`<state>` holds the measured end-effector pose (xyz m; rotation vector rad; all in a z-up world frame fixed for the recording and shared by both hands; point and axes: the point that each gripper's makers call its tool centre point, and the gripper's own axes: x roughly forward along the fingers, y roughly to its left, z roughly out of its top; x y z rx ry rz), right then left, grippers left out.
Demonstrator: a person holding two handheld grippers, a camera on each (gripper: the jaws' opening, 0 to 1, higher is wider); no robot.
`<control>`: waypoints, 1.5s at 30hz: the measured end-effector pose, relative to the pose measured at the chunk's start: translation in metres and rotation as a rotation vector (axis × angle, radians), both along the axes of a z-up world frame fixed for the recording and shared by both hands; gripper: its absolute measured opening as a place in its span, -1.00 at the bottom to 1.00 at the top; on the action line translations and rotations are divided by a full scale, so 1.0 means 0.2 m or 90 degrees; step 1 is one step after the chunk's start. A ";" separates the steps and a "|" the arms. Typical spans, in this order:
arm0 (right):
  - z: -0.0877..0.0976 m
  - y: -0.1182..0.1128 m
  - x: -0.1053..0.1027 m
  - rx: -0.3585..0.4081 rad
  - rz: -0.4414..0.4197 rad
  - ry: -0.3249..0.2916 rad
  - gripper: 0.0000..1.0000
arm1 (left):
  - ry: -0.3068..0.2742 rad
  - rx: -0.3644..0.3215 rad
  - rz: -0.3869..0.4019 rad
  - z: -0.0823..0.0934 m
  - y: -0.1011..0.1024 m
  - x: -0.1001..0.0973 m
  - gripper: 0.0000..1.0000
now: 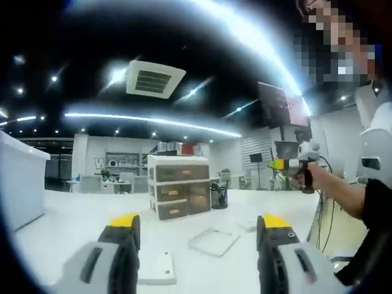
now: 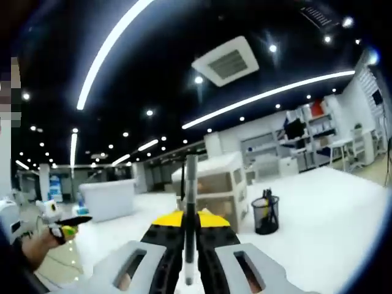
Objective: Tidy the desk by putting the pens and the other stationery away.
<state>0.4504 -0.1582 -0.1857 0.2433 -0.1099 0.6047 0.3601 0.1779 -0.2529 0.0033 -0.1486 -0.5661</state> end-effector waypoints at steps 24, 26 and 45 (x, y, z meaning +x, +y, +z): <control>0.08 -0.13 0.89 -0.048 -0.128 0.031 -0.90 | 0.017 0.013 0.044 -0.02 0.13 -0.06 0.55; 0.08 -0.14 0.93 -0.050 -0.135 0.033 -0.90 | 0.021 0.007 0.043 -0.02 0.14 -0.07 0.57; 0.07 -0.15 1.33 -0.097 -0.191 0.062 -0.90 | 0.050 0.013 0.056 -0.07 0.20 -0.10 0.58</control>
